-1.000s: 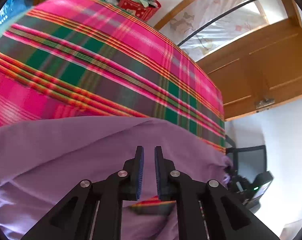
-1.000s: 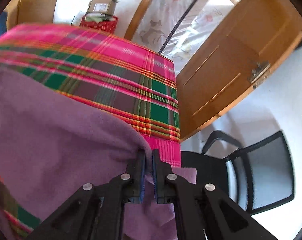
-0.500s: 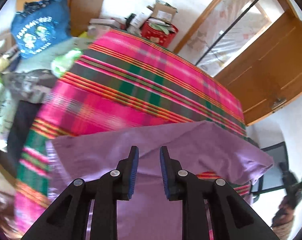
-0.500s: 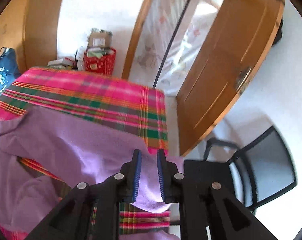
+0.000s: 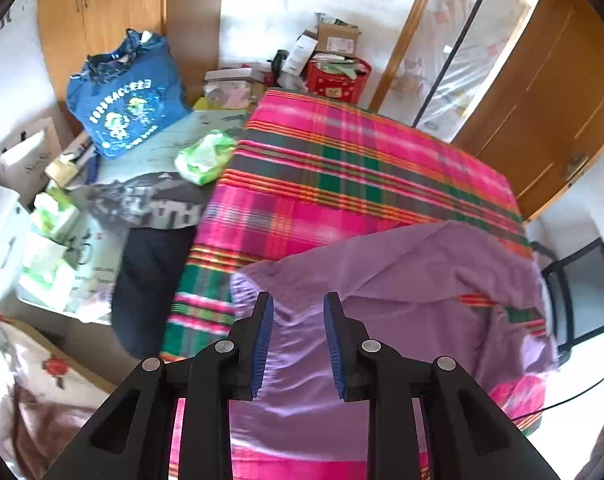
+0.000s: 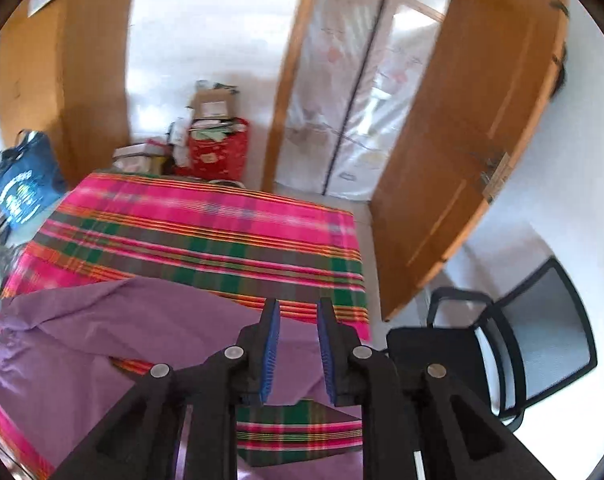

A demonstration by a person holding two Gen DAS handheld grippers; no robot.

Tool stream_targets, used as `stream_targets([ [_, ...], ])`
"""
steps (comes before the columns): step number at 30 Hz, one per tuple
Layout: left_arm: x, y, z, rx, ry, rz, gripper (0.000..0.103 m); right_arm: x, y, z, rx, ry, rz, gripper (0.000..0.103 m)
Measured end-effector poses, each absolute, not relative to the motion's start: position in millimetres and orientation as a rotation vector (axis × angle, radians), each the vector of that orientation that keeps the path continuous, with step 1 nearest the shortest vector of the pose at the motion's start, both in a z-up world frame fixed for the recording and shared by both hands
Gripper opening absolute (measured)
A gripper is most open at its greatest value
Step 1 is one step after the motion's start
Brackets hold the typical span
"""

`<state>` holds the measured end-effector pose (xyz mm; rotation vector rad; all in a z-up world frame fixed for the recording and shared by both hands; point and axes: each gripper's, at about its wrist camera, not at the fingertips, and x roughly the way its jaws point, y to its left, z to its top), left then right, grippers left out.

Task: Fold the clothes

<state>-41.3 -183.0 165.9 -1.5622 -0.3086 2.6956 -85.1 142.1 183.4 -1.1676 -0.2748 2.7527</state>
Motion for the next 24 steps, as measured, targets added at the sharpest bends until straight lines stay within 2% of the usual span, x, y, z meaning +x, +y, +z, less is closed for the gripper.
stream_targets([
  [4,-37.9,-189.6,172.5,-1.573,-0.199,2.721,0.027,-83.6,99.6,211.7,-1.132,-0.318,2.877,0.022],
  [12,-47.0,-172.8,172.8,-1.546,0.047,2.712,0.027,-106.0,2.8,243.8,-1.087,-0.451,3.114,0.023],
  [15,-58.3,-162.8,151.3,-1.576,0.129,2.677,0.028,-125.6,-23.0,214.1,-1.176,-0.461,3.168,0.029],
  [20,-73.4,-142.5,104.1,-1.644,0.338,2.596,0.028,-164.1,-48.5,129.9,-1.431,-0.544,3.12,0.029],
  [24,-72.1,-120.1,82.2,-1.58,0.571,2.574,0.028,-184.4,-50.7,73.0,-1.61,-0.563,3.046,0.029],
])
